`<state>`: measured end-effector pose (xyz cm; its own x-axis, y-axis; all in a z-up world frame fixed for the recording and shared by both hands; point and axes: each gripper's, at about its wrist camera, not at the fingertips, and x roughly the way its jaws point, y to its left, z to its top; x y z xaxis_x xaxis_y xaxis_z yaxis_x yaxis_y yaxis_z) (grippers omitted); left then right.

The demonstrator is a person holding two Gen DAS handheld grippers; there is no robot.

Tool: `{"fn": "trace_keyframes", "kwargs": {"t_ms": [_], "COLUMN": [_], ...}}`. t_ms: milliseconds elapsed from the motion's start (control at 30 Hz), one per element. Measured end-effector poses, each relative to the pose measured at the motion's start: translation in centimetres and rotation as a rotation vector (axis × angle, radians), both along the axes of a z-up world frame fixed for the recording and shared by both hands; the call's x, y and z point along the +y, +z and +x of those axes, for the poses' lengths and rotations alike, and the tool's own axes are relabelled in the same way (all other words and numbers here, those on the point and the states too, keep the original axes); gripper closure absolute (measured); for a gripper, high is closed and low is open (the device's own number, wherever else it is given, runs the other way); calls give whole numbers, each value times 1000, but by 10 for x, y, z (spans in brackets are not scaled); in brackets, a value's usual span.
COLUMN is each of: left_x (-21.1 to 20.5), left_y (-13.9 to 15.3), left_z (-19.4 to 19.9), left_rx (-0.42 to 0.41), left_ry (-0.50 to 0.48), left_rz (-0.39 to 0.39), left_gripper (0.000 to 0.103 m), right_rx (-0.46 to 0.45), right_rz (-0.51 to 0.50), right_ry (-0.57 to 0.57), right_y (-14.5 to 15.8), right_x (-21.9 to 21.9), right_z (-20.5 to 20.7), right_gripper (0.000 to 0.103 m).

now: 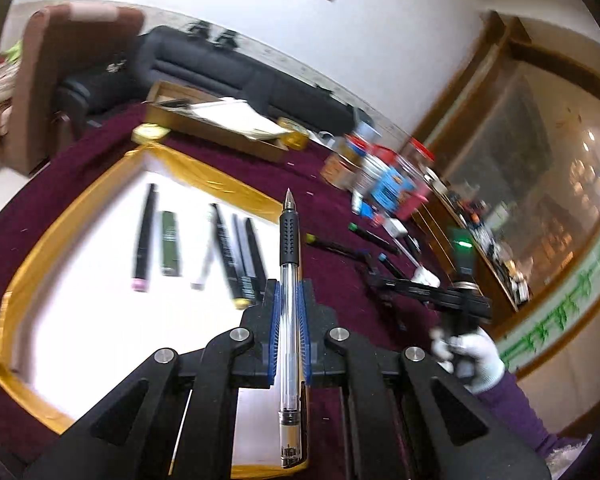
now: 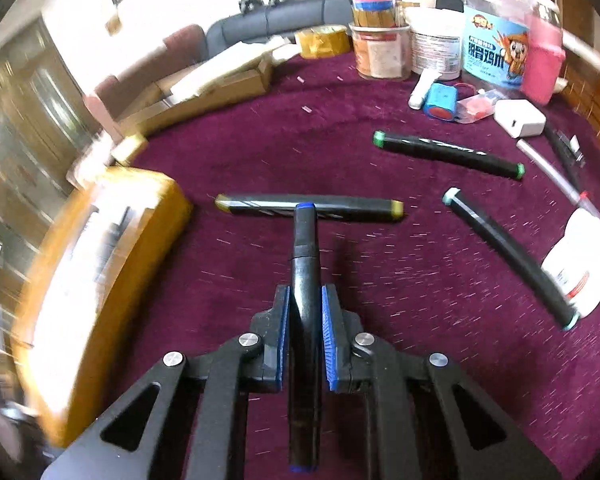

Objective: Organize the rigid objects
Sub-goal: 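Carry the clear pen and black marker into the white tray and release both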

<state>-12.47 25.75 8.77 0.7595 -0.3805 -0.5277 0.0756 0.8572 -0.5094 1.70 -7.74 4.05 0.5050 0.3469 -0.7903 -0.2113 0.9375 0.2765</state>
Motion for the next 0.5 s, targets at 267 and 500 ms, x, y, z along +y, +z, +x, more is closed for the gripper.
{"fn": "trace_keyframes", "kwargs": {"t_ms": [267,500], "left_x": [45,66], "left_y": [-22,-42], "left_z": [19,50], "left_rx": [55,161], "left_ry": [81,82], "left_rz": [16,81], "left_gripper": [97,96], "right_rx": [59,192], "right_rz": [311,476], "right_ry": [126,190], "right_y": [31,22], "right_x": [35,95], "right_z": [-17,-15], "right_gripper": [89,89]}}
